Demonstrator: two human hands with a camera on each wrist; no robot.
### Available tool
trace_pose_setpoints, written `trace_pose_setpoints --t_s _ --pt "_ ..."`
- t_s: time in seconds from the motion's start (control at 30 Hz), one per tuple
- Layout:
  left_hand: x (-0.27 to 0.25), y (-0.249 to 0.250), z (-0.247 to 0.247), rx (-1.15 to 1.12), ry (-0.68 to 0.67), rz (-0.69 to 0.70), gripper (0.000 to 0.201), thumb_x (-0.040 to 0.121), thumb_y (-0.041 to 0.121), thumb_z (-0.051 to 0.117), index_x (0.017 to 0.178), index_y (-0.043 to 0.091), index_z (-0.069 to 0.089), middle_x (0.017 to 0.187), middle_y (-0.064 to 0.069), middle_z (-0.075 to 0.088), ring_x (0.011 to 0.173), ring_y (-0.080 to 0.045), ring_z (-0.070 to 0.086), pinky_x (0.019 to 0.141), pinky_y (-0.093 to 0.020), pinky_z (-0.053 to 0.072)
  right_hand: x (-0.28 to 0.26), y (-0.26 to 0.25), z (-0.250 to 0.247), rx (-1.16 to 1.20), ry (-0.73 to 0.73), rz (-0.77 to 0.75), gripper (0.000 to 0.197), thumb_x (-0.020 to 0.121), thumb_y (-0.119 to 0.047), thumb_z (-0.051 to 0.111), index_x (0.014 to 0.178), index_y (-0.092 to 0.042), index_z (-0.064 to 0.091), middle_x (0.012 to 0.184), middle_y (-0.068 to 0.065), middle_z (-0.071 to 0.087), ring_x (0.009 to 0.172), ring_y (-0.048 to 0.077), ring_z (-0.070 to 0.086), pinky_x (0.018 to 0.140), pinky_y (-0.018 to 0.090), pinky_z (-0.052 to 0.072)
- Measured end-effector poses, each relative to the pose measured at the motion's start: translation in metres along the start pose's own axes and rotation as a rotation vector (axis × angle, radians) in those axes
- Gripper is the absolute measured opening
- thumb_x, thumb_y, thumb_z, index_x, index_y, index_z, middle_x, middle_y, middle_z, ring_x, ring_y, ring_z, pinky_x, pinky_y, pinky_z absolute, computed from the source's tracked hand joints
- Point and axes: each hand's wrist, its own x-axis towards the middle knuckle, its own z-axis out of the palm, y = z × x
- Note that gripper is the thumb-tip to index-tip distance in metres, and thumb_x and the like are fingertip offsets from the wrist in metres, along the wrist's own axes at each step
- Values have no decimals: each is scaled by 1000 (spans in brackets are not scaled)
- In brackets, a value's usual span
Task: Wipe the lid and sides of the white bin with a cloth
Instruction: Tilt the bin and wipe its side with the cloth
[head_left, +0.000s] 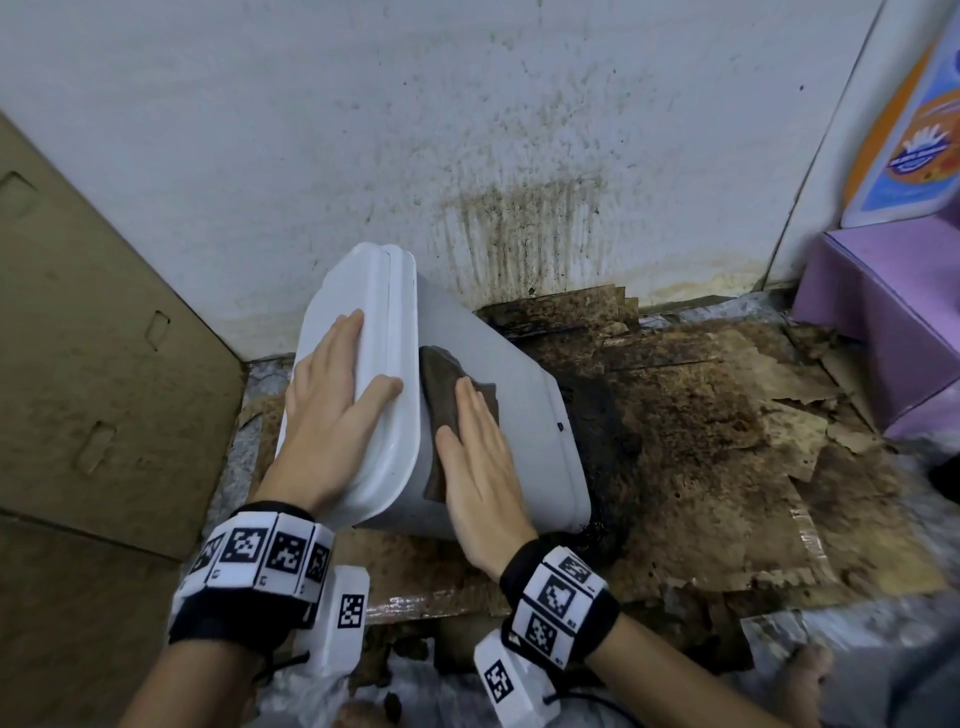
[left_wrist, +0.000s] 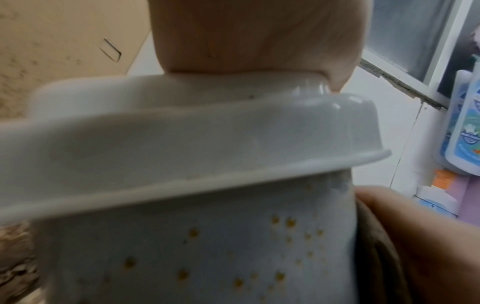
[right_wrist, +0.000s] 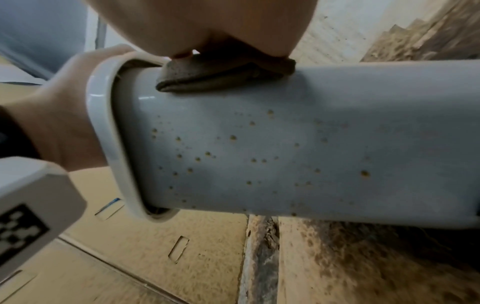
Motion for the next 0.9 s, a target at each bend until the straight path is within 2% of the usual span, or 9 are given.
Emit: trace_pose_setpoints --t_s 0.13,0.2,0.4,0.57,0.63,0.73,0.8,0.87,0.9 --pt "0 0 0 -5 4 3 81 85 60 39 161 38 16 168 15 16 149 -4 12 124 -42 10 -2 16 0 36 107 -34 58 107 -47 30 161 -31 16 166 -19 17 150 -7 9 122 20 7" --pt "-1 1 0 -8 2 1 81 86 59 40 160 39 17 168 15 16 149 -4 13 124 -43 10 -3 27 -2 69 134 15 60 105 -50 34 159 -30 20 163 -18 22 149 -6 14 122 22 11" --pt "0 2 -1 -4 -2 -2 80 87 57 40 161 37 16 169 14 15 148 -4 13 123 -43 10 3 32 -9 201 270 93 40 106 -30 48 145 -23 50 139 -7 41 137 7 36 120 27 26" --pt "0 7 4 23 -5 9 79 89 56 40 161 37 15 169 14 13 150 -4 10 122 -39 7 9 34 -8 135 375 86 36 106 -27 45 136 -14 61 125 -3 48 123 15 49 113 37 39" --pt "1 9 4 41 -5 10 80 88 57 39 161 36 14 170 13 13 151 -6 9 121 -37 6 11 31 -9 129 406 90 34 106 -26 45 132 -14 63 119 -2 50 115 13 53 108 35 43" --pt "1 14 6 56 -13 9 80 89 55 39 162 36 12 170 13 11 151 -4 7 120 -36 5 13 21 -14 134 426 100 31 107 -24 44 127 -13 65 112 -1 52 104 10 55 98 26 44" --pt "1 18 7 68 -17 17 80 90 55 40 162 35 11 170 13 10 151 -4 7 121 -36 4 14 14 -18 162 402 143 27 107 -27 42 115 -18 66 110 1 54 99 10 56 91 23 42" --pt "1 23 9 89 -21 32 81 90 57 39 163 34 11 171 10 10 152 -7 6 123 -38 5 18 7 -23 248 375 189 28 107 -32 40 92 -23 62 106 7 60 96 15 58 88 28 42" --pt "1 26 10 100 -22 39 82 89 58 37 163 33 11 171 9 9 153 -9 6 123 -39 5 20 2 -27 336 362 202 33 107 -33 41 88 -20 63 103 9 64 96 18 62 88 31 45"
